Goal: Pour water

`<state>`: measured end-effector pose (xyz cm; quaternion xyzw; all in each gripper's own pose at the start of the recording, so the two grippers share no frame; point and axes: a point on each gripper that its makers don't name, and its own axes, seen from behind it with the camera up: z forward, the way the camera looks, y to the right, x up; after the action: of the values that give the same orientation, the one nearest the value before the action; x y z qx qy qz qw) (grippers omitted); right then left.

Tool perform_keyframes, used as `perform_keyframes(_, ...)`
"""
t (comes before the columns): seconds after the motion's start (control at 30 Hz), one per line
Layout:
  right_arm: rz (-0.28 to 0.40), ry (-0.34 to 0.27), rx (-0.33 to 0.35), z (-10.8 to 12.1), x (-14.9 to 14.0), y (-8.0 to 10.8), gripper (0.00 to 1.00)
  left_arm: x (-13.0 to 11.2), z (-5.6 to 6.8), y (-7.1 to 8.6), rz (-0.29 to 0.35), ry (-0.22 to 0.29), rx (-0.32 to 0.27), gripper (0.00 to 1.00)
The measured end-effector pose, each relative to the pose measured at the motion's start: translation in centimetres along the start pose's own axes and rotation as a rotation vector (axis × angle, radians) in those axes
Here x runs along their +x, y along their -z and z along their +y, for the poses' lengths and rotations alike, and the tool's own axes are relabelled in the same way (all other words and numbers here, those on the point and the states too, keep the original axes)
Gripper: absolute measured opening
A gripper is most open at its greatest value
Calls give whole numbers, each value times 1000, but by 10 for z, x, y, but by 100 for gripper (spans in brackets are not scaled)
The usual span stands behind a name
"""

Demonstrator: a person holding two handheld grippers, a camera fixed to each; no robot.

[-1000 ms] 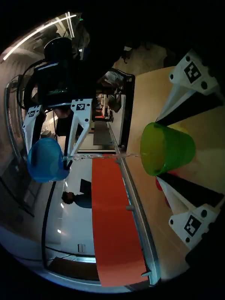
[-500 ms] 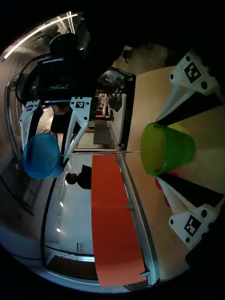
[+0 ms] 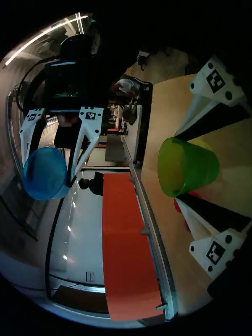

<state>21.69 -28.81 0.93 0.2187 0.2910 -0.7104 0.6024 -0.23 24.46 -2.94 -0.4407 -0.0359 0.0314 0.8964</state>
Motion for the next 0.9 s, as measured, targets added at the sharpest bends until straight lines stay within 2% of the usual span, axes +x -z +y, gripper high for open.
perform_keyframes(0.27,-1,-20,-5,-1,-1,1,89,1,0,0,1,-3,1,86)
perform_keyframes(0.47,-4,-112,-15,-1,-5,1,89,2,1,0,1,-6,3,86)
perform_keyframes(0.6,0,-230,-31,3,-9,4,89,3,-1,1,0,-10,9,86)
perform_keyframes(0.9,21,-607,-43,-2,-6,13,89,5,-1,4,0,-18,16,86)
